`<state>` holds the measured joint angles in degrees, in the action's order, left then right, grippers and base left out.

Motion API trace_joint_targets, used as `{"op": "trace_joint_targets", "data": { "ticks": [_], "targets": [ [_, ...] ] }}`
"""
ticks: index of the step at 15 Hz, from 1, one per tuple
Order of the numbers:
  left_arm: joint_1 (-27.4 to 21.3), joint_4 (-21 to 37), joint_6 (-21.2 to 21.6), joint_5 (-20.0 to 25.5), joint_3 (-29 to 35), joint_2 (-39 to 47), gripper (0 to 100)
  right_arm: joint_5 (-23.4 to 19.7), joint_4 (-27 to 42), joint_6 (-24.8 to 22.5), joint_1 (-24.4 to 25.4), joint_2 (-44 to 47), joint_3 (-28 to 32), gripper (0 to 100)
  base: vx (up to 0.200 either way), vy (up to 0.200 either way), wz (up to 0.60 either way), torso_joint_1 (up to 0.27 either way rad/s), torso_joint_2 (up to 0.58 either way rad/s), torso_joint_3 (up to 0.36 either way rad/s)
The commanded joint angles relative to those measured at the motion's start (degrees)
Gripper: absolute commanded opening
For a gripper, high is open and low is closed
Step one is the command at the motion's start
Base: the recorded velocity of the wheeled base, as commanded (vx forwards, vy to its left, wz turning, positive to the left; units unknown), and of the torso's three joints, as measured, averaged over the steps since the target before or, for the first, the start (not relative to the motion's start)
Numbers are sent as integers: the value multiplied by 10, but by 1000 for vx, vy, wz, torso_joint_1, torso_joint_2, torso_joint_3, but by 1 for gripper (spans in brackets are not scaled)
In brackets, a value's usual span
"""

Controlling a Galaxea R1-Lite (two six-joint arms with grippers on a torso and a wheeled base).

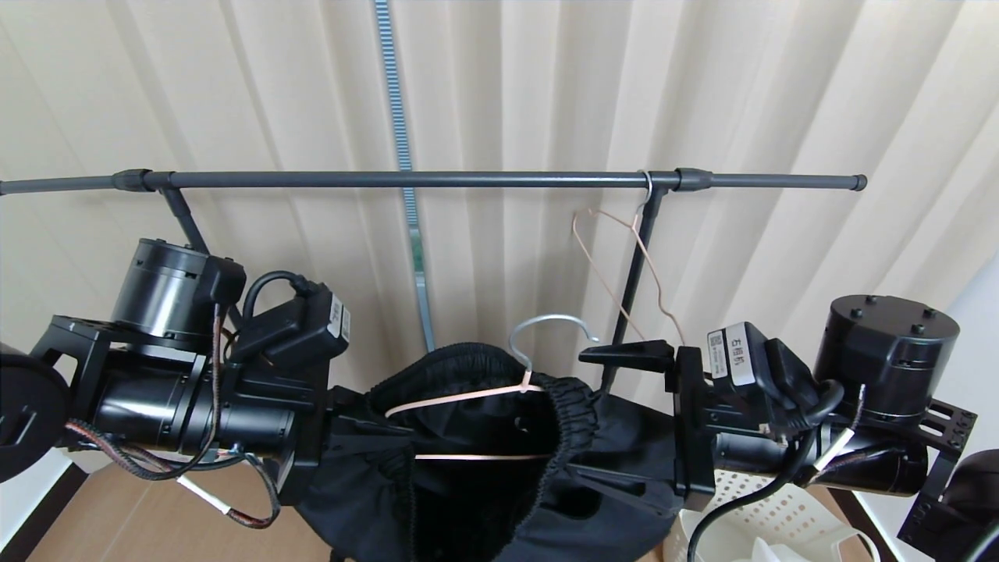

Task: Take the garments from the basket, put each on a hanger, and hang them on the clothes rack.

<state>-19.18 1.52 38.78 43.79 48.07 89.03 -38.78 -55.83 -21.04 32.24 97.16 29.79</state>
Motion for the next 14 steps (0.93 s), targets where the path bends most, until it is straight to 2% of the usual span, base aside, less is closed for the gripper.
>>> {"op": "trace_joint_targets", "data": {
  "ticks": [1,5,8,14],
  "targets": [
    [11,0,-1,1,-1,-11,0,0,0,-4,-12,0,0,100,0,0,0,0,0,0],
    [25,1,-2,1,-3,-32,0,1,0,-14,-26,2,3,100,0,0,0,0,0,0],
    [40,0,-3,1,-21,-50,0,1,0,-34,-43,7,4,100,0,0,0,0,0,0],
    [75,0,-4,2,-56,-99,0,1,1,-43,-70,29,4,100,0,0,0,0,0,0]
  ]
}}
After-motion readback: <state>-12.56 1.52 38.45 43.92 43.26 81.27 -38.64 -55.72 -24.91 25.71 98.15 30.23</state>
